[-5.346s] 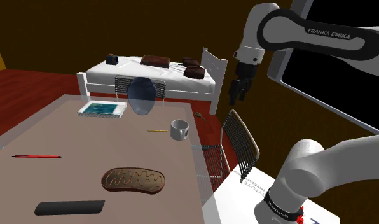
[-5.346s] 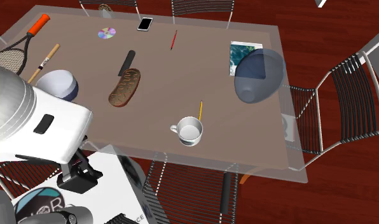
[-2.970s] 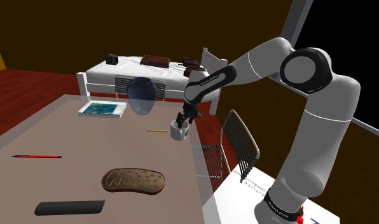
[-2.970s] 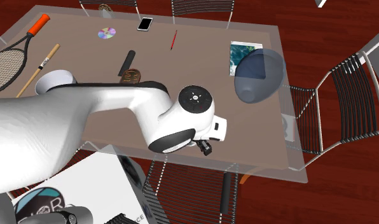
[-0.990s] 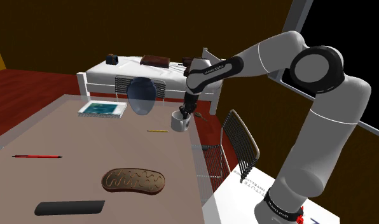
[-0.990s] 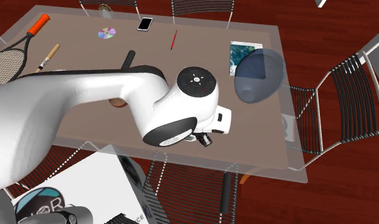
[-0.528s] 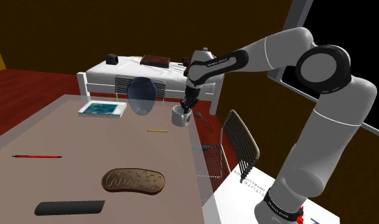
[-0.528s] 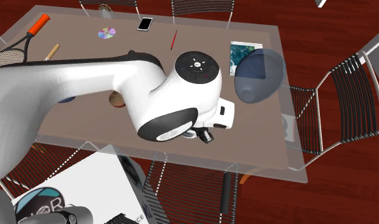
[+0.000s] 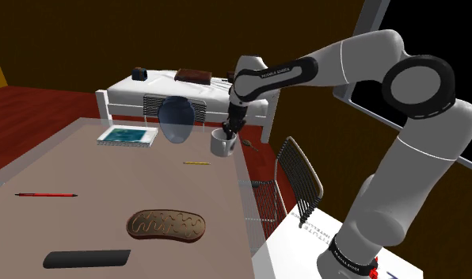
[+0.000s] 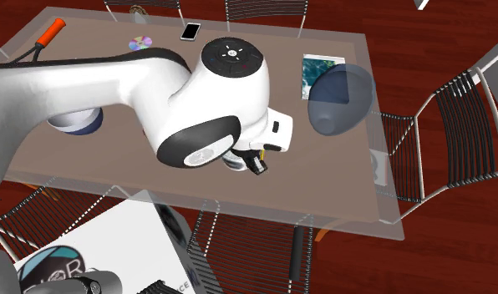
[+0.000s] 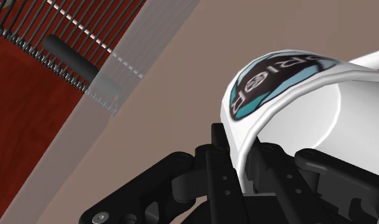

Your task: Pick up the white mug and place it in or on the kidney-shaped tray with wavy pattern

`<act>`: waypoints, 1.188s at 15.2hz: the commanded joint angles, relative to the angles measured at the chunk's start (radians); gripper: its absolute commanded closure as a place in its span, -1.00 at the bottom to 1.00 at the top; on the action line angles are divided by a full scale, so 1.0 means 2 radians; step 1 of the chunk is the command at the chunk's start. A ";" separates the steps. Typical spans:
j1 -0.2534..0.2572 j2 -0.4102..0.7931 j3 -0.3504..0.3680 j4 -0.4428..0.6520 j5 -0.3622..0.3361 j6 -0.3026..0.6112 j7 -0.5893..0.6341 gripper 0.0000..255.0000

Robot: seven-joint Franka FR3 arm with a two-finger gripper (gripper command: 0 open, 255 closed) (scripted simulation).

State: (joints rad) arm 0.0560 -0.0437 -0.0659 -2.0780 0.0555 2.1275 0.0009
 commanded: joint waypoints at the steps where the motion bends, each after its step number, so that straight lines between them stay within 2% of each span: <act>1: 0.012 -0.013 0.014 -0.012 -0.003 0.001 0.028 1.00; 9: 0.055 -0.044 0.068 -0.045 -0.007 0.006 0.127 1.00; 18: 0.103 -0.043 0.134 -0.038 -0.011 0.003 0.242 1.00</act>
State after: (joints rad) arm 0.2503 -0.1318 0.1852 -2.1564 0.0341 2.1329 0.4559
